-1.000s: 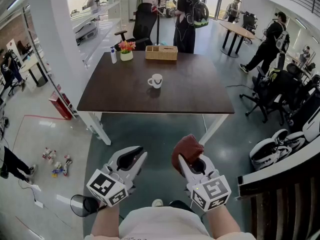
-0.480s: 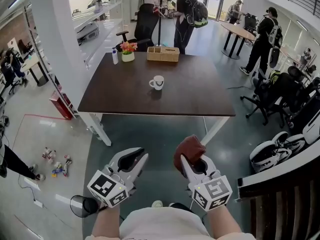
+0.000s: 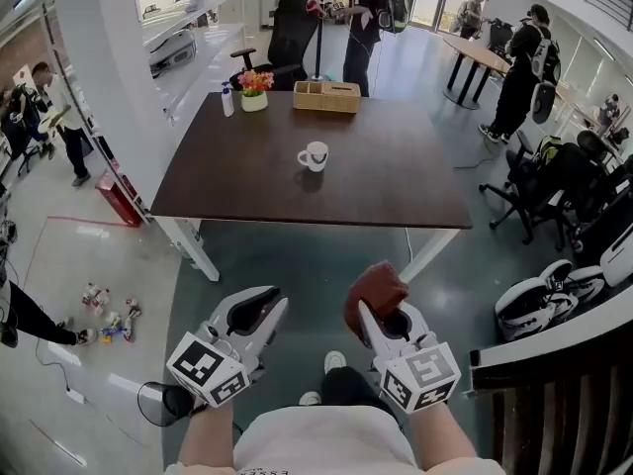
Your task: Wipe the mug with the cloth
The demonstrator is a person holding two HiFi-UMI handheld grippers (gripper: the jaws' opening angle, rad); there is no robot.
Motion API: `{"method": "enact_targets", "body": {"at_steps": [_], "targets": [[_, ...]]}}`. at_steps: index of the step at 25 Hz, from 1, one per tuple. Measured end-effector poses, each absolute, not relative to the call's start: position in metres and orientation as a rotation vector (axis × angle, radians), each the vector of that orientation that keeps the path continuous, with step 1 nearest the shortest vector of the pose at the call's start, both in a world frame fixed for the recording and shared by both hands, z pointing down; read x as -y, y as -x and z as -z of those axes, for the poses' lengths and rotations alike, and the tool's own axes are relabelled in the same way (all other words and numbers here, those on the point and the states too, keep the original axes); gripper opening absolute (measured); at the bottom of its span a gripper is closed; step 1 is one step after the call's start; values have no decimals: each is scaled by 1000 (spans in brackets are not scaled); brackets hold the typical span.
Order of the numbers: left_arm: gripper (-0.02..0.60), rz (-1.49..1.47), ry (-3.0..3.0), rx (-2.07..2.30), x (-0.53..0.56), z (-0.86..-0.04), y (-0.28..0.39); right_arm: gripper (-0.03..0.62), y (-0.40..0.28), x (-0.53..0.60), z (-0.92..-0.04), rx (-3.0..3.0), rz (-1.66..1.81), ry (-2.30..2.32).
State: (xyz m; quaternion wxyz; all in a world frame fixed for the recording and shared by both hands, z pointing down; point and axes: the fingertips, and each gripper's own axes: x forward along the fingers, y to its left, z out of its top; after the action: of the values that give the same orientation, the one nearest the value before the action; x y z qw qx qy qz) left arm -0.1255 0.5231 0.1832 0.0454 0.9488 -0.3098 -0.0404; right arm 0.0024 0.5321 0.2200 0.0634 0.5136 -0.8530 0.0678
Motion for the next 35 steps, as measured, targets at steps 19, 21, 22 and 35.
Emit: {"method": "enact_targets", "body": {"at_steps": [19,21,22,35], "targets": [[60,-13,-2789,1086,-279,-220,96,80,-47,-266,-249,2609,-306,-1420],[60,-35,-2781,1084,-240,-223,89,80,-56,-224,-249,2602,-301,-1419],[60,-39,-2775,1088,-218,-225,87,80,-59,-203,-249,2602,-303,-1415],[27,-118,-2678,1169,-45,-286,83,80,-80,-34,-311,2512,-515,-1296]]}}
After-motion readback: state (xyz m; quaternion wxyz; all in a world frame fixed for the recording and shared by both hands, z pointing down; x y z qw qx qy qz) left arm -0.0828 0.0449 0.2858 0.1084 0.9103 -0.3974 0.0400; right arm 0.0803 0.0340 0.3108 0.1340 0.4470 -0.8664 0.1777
